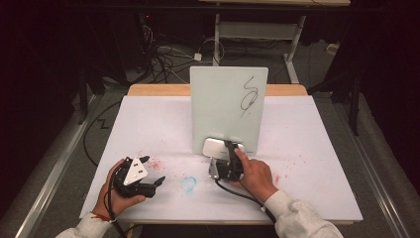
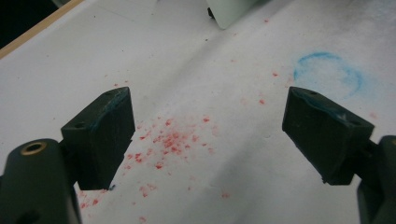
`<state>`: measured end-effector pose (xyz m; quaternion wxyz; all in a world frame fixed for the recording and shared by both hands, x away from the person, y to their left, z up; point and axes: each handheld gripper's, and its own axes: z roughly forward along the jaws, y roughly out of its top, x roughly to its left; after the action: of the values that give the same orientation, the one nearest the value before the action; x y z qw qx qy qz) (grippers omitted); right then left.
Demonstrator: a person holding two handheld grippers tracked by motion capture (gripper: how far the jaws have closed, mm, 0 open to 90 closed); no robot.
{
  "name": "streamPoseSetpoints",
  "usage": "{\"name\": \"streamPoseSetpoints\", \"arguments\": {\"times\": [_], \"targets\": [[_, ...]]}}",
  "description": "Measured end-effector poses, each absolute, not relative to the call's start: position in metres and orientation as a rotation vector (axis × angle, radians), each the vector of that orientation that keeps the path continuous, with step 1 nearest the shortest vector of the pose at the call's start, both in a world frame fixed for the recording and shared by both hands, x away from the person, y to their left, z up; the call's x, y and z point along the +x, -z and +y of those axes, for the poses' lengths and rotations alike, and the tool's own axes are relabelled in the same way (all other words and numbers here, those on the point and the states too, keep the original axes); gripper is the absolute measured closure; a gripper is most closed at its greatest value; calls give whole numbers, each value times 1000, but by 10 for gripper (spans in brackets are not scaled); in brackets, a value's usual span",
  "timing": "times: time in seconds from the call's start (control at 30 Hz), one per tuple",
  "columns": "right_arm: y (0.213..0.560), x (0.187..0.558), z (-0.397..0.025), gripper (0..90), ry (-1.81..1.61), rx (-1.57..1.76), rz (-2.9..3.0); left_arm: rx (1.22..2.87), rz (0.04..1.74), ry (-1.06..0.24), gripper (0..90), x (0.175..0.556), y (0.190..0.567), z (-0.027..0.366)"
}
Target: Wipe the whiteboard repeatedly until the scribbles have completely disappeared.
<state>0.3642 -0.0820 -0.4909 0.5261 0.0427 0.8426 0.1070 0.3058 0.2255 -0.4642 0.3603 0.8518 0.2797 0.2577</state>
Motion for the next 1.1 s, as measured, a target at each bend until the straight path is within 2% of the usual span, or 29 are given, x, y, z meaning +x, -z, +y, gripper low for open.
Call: {"name": "streamPoseSetpoints", "arguments": {"times": [0.27,0.5,0.77,1.1], "targets": [[486,364,-143,310,-191,175,1991,2201,720,-665,163,306,465,224],[486,364,-162,310,-173,194,1981,2203,721,-661,162,308,465,223],[488,364,-149,310,-183,152,1979,2202,717,-660,162,309,465,222],[491,365,-97,310,-231,71,1994,2201,719,-657,162,309,465,223]]}}
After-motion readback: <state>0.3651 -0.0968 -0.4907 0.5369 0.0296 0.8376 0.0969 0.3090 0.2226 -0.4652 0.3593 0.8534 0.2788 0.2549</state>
